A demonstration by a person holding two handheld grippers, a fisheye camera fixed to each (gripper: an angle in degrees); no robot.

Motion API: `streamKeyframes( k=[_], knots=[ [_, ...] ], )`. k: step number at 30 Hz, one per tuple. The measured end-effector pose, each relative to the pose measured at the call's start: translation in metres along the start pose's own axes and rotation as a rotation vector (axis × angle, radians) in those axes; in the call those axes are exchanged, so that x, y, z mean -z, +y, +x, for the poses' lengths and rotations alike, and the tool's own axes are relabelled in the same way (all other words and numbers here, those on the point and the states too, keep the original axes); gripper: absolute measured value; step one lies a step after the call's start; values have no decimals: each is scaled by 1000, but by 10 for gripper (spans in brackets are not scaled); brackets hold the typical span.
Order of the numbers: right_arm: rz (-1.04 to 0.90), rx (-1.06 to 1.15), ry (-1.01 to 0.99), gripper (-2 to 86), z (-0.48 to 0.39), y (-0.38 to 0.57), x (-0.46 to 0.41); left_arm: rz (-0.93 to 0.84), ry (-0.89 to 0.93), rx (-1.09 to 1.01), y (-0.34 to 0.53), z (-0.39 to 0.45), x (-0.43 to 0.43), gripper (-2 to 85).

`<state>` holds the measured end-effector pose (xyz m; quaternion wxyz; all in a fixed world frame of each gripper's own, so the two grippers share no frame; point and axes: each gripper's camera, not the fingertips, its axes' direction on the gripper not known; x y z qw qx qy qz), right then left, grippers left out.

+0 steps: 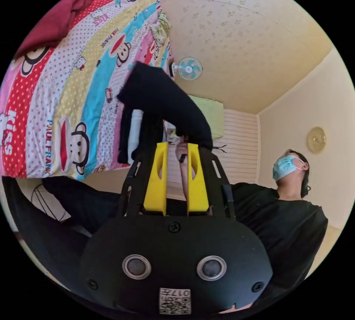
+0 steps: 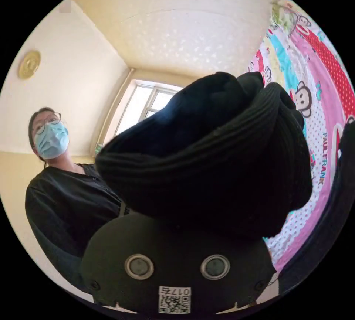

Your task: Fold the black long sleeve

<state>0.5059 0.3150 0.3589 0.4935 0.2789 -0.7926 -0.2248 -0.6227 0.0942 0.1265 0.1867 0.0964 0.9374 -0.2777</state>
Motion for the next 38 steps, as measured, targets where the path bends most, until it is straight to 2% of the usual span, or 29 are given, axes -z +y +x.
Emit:
streamKeyframes(
  k=[2, 6, 9, 12, 13, 16, 19, 25, 29, 33, 38],
  knots=[
    [87, 96, 75, 165, -49, -3, 66, 54, -86, 79, 3, -11, 18, 86],
    [254, 83, 290, 149, -84, 22, 163, 157, -244, 292, 19, -50, 61, 85],
    [341, -209, 503, 135, -52, 58, 233, 224, -401, 460, 44, -69, 93, 85],
    [502, -641, 729, 118, 13, 124, 293, 344, -446, 606, 77, -72, 117, 84],
    [530, -855, 792, 112, 35, 156, 303, 375, -446, 626, 82, -70, 121, 84],
    [640, -829, 765, 112, 25, 200, 289, 531, -407, 651, 94, -49, 135, 82],
    [626, -763, 873, 110, -1, 222, 244, 598, -359, 607, 80, -26, 135, 81],
    [729, -856, 923, 57, -23, 269, 158, 444, -388, 481, 14, 12, 108, 82],
    [682, -883, 1093, 28, -26, 259, 106, 280, -494, 405, -23, 24, 85, 89],
    [640, -815, 1118, 14, -31, 241, 58, 155, -535, 361, -52, 23, 82, 98],
    [760, -731, 1123, 5, -69, 238, -34, 153, -498, 286, -99, 18, 116, 99]
  ],
)
